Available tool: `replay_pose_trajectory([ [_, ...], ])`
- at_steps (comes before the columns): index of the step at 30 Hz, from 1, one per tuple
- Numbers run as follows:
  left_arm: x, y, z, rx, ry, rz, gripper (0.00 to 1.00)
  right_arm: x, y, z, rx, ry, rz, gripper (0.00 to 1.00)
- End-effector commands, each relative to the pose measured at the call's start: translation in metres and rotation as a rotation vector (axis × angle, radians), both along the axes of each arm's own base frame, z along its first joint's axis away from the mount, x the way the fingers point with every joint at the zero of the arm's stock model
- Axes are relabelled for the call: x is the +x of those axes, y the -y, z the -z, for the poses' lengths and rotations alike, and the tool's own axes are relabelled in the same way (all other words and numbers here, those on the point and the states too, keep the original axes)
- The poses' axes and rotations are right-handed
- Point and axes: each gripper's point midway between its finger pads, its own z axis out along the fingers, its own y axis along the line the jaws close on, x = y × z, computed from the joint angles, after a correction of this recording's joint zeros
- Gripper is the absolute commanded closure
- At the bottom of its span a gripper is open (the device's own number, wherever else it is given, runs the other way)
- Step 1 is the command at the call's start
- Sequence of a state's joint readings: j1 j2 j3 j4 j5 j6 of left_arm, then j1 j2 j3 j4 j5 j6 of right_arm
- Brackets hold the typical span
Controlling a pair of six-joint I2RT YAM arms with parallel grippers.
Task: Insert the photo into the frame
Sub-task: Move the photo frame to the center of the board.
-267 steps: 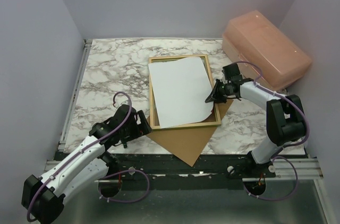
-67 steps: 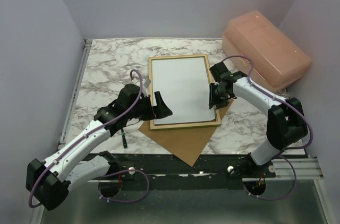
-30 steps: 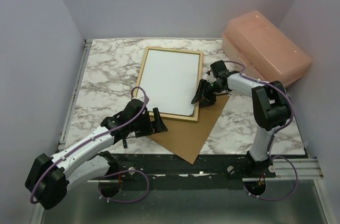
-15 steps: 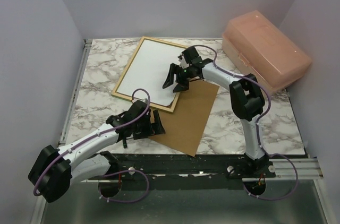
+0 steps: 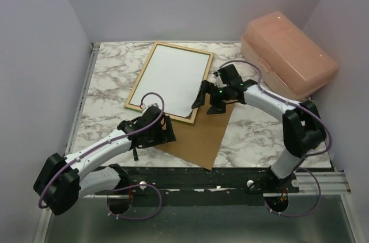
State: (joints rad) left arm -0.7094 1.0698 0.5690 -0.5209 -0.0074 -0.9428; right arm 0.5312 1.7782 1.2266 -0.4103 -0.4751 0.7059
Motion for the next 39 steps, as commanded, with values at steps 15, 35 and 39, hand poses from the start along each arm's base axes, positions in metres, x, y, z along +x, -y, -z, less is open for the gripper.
replay_pose_trajectory([
  [15,0.048,-0.055,0.032,0.300,-0.090,-0.117,0.05,-0.050,0.092,0.015,-0.029,-0.029,0.179,0.07],
  [35,0.040,-0.021,0.051,0.261,-0.196,0.040,0.23,0.105,-0.020,0.051,0.103,-0.071,0.068,0.20],
  [39,0.034,-0.017,0.056,0.250,-0.205,0.050,0.24,0.108,-0.065,0.050,0.131,-0.062,0.014,0.20],
])
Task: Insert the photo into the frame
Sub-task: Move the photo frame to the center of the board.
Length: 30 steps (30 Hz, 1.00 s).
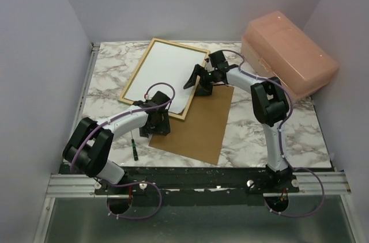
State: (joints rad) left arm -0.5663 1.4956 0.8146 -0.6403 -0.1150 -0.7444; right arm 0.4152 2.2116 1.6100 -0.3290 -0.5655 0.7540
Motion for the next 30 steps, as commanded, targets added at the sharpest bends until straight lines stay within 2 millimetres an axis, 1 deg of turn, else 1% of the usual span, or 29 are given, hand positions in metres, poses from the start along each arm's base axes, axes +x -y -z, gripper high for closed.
replay_pose_trajectory([
  [1,-0.018,0.022,0.021,-0.078,-0.070,0.035,0.24,-0.009,-0.061,0.003,0.054,-0.013,-0.099,0.20],
  [2,-0.019,0.023,0.022,-0.081,-0.070,0.036,0.24,-0.009,-0.071,0.006,0.060,-0.014,-0.109,0.20],
  [5,-0.024,0.026,0.025,-0.092,-0.075,0.041,0.24,-0.006,-0.097,0.004,0.085,-0.012,-0.148,0.20],
  [7,-0.025,0.027,0.024,-0.095,-0.070,0.046,0.24,-0.009,-0.110,-0.001,0.111,-0.001,-0.178,0.19],
  [9,-0.024,0.029,0.022,-0.109,-0.056,0.050,0.24,-0.014,-0.115,-0.010,0.132,0.015,-0.204,0.19],
  [10,-0.023,0.030,0.020,-0.118,-0.044,0.051,0.24,-0.017,-0.113,-0.014,0.136,0.023,-0.207,0.18],
  [11,-0.023,0.035,0.016,-0.152,-0.034,0.057,0.23,-0.022,-0.109,-0.016,0.132,0.033,-0.210,0.17],
  [12,-0.023,0.038,0.013,-0.175,-0.025,0.063,0.23,-0.025,-0.102,-0.020,0.114,0.047,-0.203,0.17],
  [13,-0.021,0.043,0.009,-0.205,-0.006,0.069,0.23,-0.029,-0.094,-0.028,0.097,0.070,-0.196,0.16],
  [16,-0.017,0.053,-0.003,-0.279,0.037,0.087,0.23,-0.044,-0.057,-0.027,0.016,0.073,-0.134,0.13],
  [20,-0.015,0.059,-0.010,-0.325,0.056,0.098,0.22,-0.064,0.010,-0.028,-0.064,0.054,-0.012,0.13],
  [22,-0.014,0.057,-0.010,-0.322,0.060,0.094,0.22,-0.082,0.050,-0.021,-0.103,0.028,0.050,0.12],
  [24,-0.012,0.052,-0.009,-0.314,0.070,0.080,0.18,-0.096,0.085,-0.017,-0.142,0.014,0.106,0.12],
  [27,-0.008,0.046,-0.007,-0.319,0.071,0.057,0.14,-0.118,0.126,-0.005,-0.236,-0.008,0.160,0.11],
  [30,-0.006,0.045,-0.006,-0.334,0.069,0.056,0.14,-0.139,0.155,0.010,-0.341,-0.034,0.185,0.10],
])
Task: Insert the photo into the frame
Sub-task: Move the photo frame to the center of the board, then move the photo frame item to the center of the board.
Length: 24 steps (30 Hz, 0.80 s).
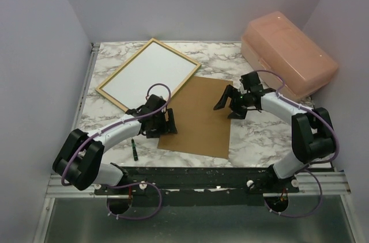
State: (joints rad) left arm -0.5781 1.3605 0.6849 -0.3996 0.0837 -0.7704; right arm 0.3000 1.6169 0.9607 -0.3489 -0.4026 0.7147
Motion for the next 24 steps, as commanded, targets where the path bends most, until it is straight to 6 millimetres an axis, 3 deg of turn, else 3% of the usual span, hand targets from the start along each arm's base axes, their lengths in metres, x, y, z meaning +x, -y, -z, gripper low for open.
replay_pose_trajectory([
  [1,-0.005,0.000,0.011,-0.037,-0.036,0.004,0.14,-0.036,0.043,0.034,-0.203,-0.065,0.019,0.10],
  [3,-0.005,0.001,0.012,-0.041,-0.041,0.009,0.15,-0.047,0.048,0.044,-0.212,-0.097,0.013,0.10],
  [7,-0.008,0.010,0.014,-0.091,-0.057,0.027,0.17,-0.062,0.038,0.053,-0.138,-0.143,-0.004,0.11],
  [13,-0.016,0.032,0.013,-0.159,-0.080,0.077,0.19,-0.076,0.028,0.051,-0.057,-0.157,-0.030,0.11],
  [19,-0.034,0.069,-0.002,-0.203,-0.094,0.177,0.20,-0.084,0.023,0.016,0.011,-0.099,-0.021,0.11],
  [24,-0.058,0.093,-0.015,-0.261,-0.112,0.232,0.20,-0.099,0.030,-0.011,0.011,-0.061,-0.001,0.11],
])
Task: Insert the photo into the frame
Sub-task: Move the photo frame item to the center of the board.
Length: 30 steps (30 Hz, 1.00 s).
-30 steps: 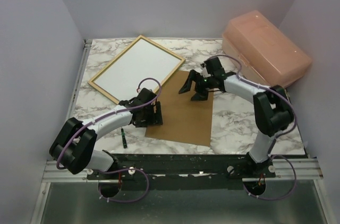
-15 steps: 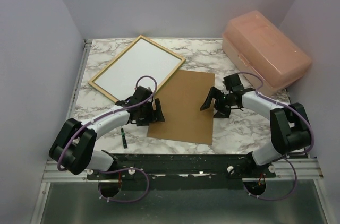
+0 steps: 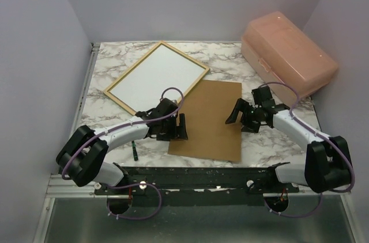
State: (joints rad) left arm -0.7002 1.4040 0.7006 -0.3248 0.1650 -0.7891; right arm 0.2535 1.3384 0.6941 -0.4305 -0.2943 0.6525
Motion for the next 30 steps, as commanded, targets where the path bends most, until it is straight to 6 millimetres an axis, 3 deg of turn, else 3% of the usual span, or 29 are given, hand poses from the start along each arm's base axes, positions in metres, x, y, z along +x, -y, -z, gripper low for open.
replay_pose_trajectory([
  [1,-0.042,0.050,-0.012,-0.169,-0.116,0.101,0.20,-0.036,-0.023,-0.032,0.143,-0.049,-0.044,0.11],
  [9,-0.082,0.072,-0.026,-0.195,-0.152,0.193,0.21,-0.066,-0.010,-0.046,0.129,-0.045,-0.013,0.11],
  [16,-0.110,0.074,-0.038,-0.204,-0.168,0.230,0.22,-0.090,0.001,-0.049,0.104,-0.059,0.004,0.12],
  [20,-0.122,0.067,-0.043,-0.192,-0.182,0.245,0.25,-0.101,0.001,-0.049,0.128,-0.068,0.017,0.12],
  [26,-0.138,0.036,-0.034,-0.100,-0.201,0.206,0.24,-0.118,0.015,-0.024,0.051,-0.124,0.019,0.12],
  [30,-0.132,0.013,-0.029,-0.045,-0.174,0.126,0.05,-0.116,0.020,-0.014,0.011,-0.130,0.024,0.10],
])
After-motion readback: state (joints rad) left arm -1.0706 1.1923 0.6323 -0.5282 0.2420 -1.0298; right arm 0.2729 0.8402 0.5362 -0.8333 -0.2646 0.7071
